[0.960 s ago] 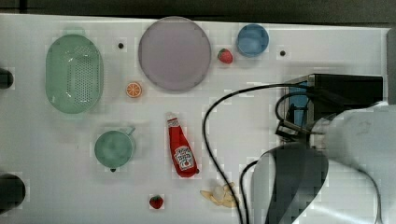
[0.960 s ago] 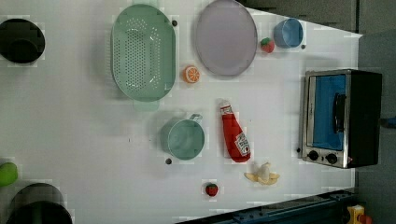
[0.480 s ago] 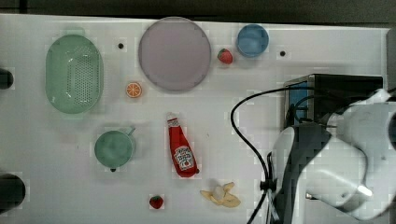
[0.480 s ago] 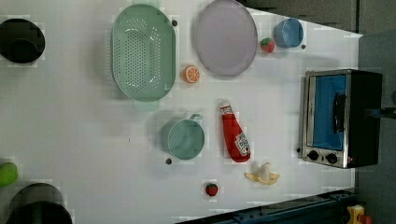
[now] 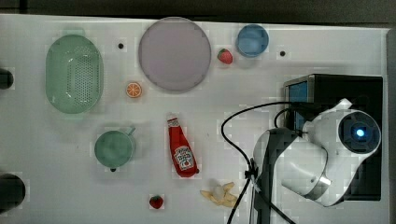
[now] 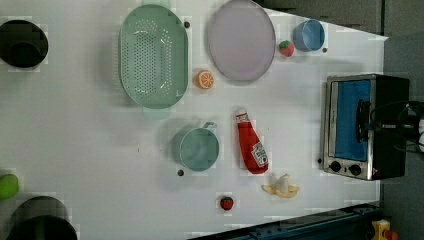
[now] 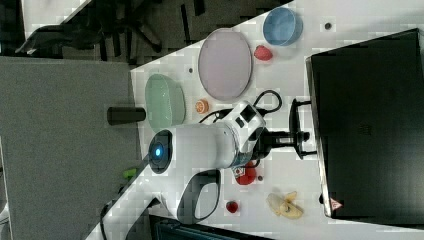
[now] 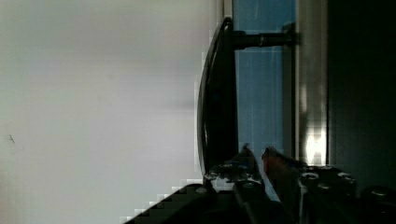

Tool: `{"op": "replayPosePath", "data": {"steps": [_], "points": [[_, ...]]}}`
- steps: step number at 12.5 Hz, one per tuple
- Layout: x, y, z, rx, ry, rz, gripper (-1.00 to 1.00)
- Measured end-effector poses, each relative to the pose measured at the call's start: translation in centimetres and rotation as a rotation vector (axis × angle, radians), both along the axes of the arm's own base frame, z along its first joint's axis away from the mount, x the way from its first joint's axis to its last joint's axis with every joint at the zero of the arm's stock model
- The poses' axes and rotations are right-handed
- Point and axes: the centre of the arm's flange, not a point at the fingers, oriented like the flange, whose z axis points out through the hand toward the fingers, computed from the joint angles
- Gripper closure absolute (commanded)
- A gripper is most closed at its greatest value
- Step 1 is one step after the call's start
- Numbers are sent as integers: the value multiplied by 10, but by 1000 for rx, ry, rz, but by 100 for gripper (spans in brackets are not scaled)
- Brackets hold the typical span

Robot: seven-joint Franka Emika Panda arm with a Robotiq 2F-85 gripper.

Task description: Flap open oven.

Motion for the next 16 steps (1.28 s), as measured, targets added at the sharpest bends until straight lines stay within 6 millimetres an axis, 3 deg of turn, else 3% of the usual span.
{"op": "replayPosePath", "data": {"steps": [4,9,16], "points": [[0,-6,-11,-33,-45,2,65],[8,8,-16,-104,-4,101,65],[31,72,-44,-321,67,101,65]]}}
